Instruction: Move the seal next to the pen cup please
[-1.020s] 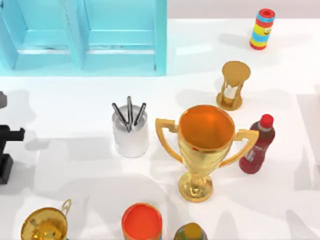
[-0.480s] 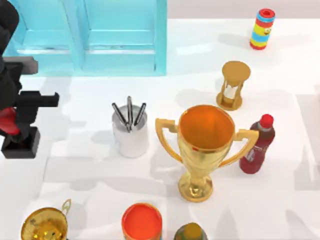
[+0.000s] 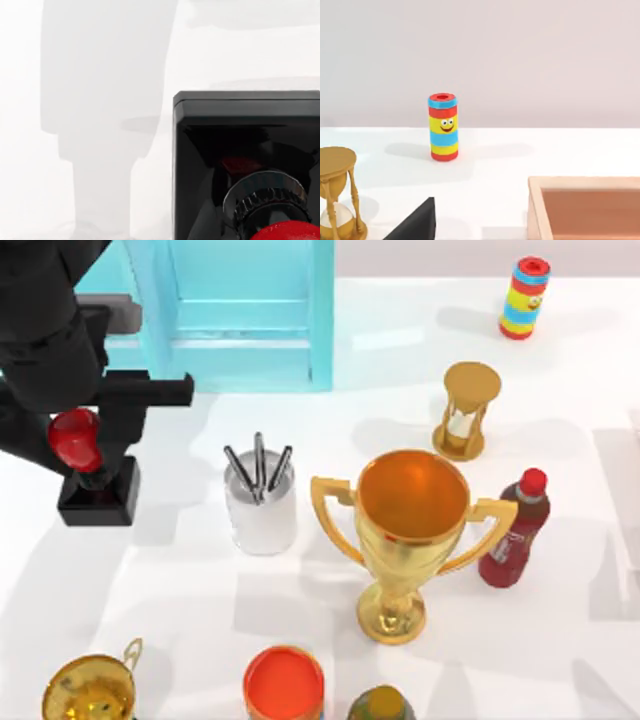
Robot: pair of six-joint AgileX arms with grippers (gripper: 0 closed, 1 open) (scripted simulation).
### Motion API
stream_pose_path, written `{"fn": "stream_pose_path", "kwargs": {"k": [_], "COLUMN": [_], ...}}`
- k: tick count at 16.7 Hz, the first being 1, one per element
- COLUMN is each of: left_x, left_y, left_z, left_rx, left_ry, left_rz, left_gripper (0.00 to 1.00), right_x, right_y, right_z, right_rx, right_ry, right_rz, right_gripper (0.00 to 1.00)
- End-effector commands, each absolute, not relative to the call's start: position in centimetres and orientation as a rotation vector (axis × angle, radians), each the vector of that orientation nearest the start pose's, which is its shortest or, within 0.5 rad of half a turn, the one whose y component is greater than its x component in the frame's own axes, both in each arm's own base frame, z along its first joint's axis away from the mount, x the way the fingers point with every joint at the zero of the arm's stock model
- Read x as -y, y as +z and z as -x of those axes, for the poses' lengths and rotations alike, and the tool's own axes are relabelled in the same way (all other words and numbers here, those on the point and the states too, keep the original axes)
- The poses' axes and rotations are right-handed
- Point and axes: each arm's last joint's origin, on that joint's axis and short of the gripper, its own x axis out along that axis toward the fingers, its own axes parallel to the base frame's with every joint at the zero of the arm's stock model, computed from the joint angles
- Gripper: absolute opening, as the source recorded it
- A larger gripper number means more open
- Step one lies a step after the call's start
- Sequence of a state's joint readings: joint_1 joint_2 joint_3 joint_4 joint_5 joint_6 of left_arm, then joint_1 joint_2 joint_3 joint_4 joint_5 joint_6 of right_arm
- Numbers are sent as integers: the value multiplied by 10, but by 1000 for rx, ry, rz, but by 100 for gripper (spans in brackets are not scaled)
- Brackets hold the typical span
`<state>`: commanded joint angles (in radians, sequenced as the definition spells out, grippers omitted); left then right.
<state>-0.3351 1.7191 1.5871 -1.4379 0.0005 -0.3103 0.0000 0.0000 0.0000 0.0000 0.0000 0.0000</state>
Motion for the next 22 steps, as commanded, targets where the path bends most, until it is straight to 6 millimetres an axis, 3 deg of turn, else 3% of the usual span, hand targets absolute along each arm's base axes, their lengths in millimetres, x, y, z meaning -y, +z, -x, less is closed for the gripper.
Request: {"fn": "stream_pose_path", "kwargs": {"k": [5, 14, 22], "left_x": [100, 131, 131], "left_y": [287, 258, 250], "left_z": [-305, -369, -373], "left_rx": [-1574, -1572, -1571], "left_ry": [-11, -16, -13], "left_rz": [-11, -15, -13], "left_gripper": [0, 0, 0], "right_x": [1, 1, 1], "right_y": [160, 160, 160], "right_z": [-106, -106, -106], "right_rx": [0, 0, 0], "right_ry": [0, 0, 0], "right_rz": [0, 0, 0], "right_gripper": [100, 100, 100]}}
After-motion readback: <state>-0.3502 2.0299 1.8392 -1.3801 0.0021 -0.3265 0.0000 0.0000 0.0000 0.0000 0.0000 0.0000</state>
